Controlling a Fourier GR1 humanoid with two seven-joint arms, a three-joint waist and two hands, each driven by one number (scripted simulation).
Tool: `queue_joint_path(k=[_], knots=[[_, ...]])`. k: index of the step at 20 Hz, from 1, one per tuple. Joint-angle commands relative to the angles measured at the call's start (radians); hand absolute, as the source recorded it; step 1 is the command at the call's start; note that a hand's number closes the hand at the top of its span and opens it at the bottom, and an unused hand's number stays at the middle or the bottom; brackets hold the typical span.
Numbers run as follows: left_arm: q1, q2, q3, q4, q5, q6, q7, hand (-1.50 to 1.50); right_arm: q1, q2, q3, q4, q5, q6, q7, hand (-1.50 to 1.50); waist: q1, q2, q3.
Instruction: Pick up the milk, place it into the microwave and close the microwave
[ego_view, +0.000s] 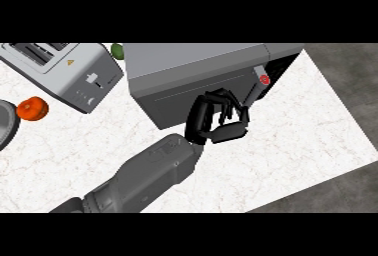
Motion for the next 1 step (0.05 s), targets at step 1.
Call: queue_joint_path(k=[1], knots=[[-0.108, 0.0, 0.042, 0.079, 0.021, -0.012, 0.036, 1.5, -0.011, -0.016, -0.001, 0.042, -0.002, 0.021, -0.004, -1.5, -0.006, 0.011, -0.001]])
